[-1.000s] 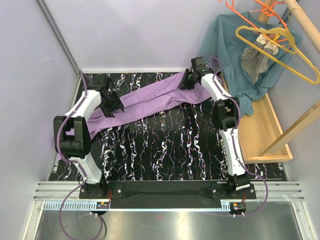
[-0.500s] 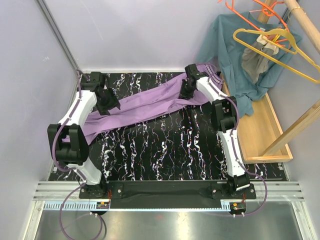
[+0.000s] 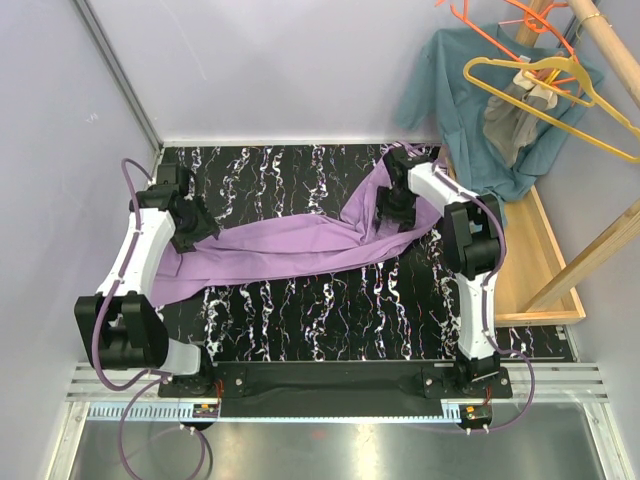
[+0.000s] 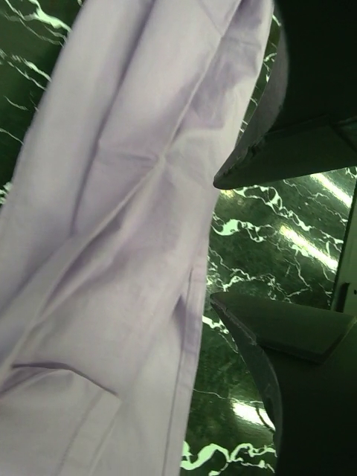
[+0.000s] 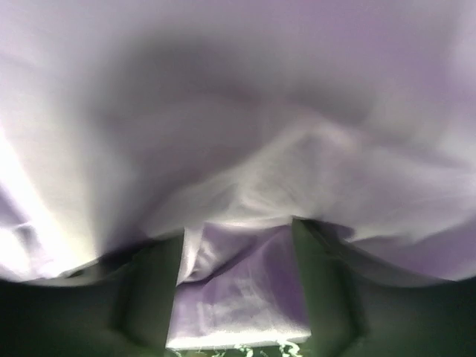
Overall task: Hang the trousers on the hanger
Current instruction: Fold the trousers at the center of the board.
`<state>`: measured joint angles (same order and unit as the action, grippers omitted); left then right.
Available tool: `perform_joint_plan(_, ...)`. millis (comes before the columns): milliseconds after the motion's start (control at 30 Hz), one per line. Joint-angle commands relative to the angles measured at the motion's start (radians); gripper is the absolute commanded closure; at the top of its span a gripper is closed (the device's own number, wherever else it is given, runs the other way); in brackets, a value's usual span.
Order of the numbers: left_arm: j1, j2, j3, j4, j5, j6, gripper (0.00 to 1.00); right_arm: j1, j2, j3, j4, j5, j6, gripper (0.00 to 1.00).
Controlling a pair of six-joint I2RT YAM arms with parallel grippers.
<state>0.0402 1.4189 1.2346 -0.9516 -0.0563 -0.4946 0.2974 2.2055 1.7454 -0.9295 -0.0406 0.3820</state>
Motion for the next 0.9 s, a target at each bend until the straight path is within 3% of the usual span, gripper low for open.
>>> perform_joint_plan(0,0.015,-0.052,-0.023,0.023,-0.031,0.001,0.37,-0.015,-0.067,0.176,0.055,0.08,-0.003,0.31)
perform_joint_plan(133,0.052,-0.011,-0.015,0.051,0.019,0.034,0.36,-0.058,0.014,0.406,0.083,0.116,0.046,0.25)
perform_joint_plan(300,0.111,0.13,0.055,0.071,0.085,0.059,0.37,-0.112,0.245,0.792,0.063,0.119,0.057,0.28)
perform_joint_plan(367,0.131,0.176,0.103,0.059,0.098,0.056,0.37,-0.121,0.314,0.862,0.057,0.107,0.073,0.3)
perform_joint_plan(433,0.142,0.233,0.123,0.059,0.105,0.033,0.37,-0.13,0.321,0.843,0.095,0.09,0.092,0.34)
perform_joint_plan(567,0.148,0.282,0.131,0.065,0.119,-0.016,0.36,-0.132,0.261,0.706,0.158,0.059,0.123,0.53)
perform_joint_plan(700,0.156,0.339,0.124,0.076,0.084,-0.036,0.36,-0.132,0.247,0.631,0.132,0.07,0.109,0.57)
perform_joint_plan(867,0.214,0.491,0.181,-0.018,0.093,-0.127,0.36,-0.133,0.298,0.65,0.13,0.097,0.048,0.53)
